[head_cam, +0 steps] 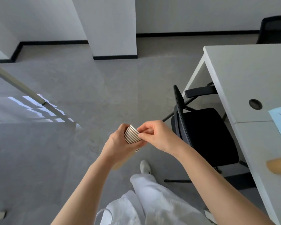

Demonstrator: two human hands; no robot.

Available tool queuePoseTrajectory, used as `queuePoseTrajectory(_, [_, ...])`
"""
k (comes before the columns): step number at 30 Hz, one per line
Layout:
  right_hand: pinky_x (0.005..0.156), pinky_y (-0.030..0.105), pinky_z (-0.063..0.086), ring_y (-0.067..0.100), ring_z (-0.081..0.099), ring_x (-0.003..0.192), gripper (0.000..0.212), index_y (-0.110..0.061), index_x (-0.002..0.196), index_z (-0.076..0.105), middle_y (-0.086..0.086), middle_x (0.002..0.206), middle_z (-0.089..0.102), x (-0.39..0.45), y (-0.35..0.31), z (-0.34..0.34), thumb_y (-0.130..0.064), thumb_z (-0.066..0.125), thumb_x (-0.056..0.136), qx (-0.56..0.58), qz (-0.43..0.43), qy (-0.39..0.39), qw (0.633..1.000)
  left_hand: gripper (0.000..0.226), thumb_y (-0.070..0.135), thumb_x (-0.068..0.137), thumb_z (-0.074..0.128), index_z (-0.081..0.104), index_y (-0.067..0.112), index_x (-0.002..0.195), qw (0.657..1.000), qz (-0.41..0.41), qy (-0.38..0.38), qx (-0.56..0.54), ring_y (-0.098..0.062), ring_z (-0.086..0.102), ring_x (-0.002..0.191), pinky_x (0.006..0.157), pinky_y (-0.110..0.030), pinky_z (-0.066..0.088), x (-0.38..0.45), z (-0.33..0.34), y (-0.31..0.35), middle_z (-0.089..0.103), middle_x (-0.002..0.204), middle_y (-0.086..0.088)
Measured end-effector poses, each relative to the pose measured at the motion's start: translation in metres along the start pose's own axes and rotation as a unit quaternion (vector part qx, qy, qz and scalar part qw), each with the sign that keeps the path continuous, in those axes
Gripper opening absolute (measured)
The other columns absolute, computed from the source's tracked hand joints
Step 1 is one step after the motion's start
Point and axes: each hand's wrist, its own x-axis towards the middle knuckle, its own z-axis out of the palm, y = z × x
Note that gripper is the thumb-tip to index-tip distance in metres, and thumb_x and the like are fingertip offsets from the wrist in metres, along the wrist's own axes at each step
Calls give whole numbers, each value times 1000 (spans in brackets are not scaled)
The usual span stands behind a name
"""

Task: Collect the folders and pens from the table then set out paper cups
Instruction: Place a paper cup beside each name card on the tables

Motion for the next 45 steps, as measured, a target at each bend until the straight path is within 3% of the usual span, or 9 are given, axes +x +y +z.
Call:
queuePoseTrajectory(6, [85, 28, 54, 10, 72, 78, 11, -16, 86, 73, 1, 80, 77, 79, -14, -31, -13, 78, 76, 47, 10, 13, 999, 56, 65, 50, 74, 50, 40, 93, 1000, -1, 11, 27, -8, 67, 74, 70, -40, 59, 80, -25, 14, 66, 84, 13])
queuePoseTrajectory(11, [85, 24, 50, 6, 68, 78, 11, -19, 88, 72, 1, 85, 76, 155, -29, -78, -16, 78, 78, 88, 33, 28, 995, 62, 67, 49, 70, 47, 42, 101, 997, 40, -1, 65, -13, 66, 79, 74, -40, 57, 167, -51, 48, 65, 87, 14])
queuePoseTrajectory(16, [91, 32, 51, 9, 68, 79, 9, -20, 85, 72, 2, 85, 76, 218, -45, -123, -16, 77, 79, 93, 39, 25, 995, 56, 63, 55, 70, 47, 52, 105, 995, 82, -12, 56, -8, 64, 79, 74, -41, 56, 236, -64, 82, 64, 89, 21])
queuePoseTrajectory(19, [87, 27, 51, 6, 67, 77, 9, -18, 86, 72, 1, 84, 76, 256, -53, -141, -15, 76, 80, 97, 43, 39, 994, 56, 62, 57, 70, 48, 51, 107, 994, 94, -22, 50, -7, 64, 79, 74, -41, 56, 280, -73, 95, 64, 90, 21])
queuePoseTrajectory(23, [85, 18, 50, 4, 68, 91, 21, -15, 102, 70, -3, 100, 74, 309, -65, -152, -14, 74, 82, 114, 33, 74, 990, 58, 63, 57, 70, 48, 48, 109, 992, 112, -23, 56, -10, 63, 82, 76, -39, 56, 342, -91, 107, 64, 92, 19])
queuePoseTrajectory(27, [96, 26, 47, 7, 59, 112, 47, -23, 124, 60, -10, 122, 61, 378, -78, -165, -28, 76, 81, 137, 79, 112, 981, 60, 61, 59, 72, 47, 49, 112, 989, 131, -44, 62, -10, 63, 84, 76, -40, 56, 419, -118, 117, 63, 95, 19])
queuePoseTrajectory(33, [98, 39, 52, 16, 64, 112, 62, -19, 130, 55, 6, 128, 60, 482, -103, -189, -27, 80, 74, 317, 124, 111, 934, 64, 64, 56, 68, 45, 52, 114, 974, 171, -108, 106, -11, 64, 85, 78, -39, 56, 538, -171, 149, 63, 95, 20])
queuePoseTrajectory(37, [95, 35, 54, 17, 64, 111, 73, -17, 132, 51, 7, 128, 59, 528, -117, -214, -29, 81, 67, 357, 126, 158, 912, 65, 60, 57, 74, 47, 53, 115, 965, 198, -143, 99, -10, 67, 82, 76, -40, 57, 607, -186, 174, 65, 94, 18])
queuePoseTrajectory(45, [97, 37, 53, 18, 65, 109, 53, -14, 126, 57, 7, 119, 65, 580, -109, -304, -22, 75, 78, 415, 117, 240, 870, 67, 58, 52, 80, 49, 41, 110, 946, 223, -195, 132, -4, 63, 85, 73, -34, 58, 715, -150, 252, 63, 98, 15])
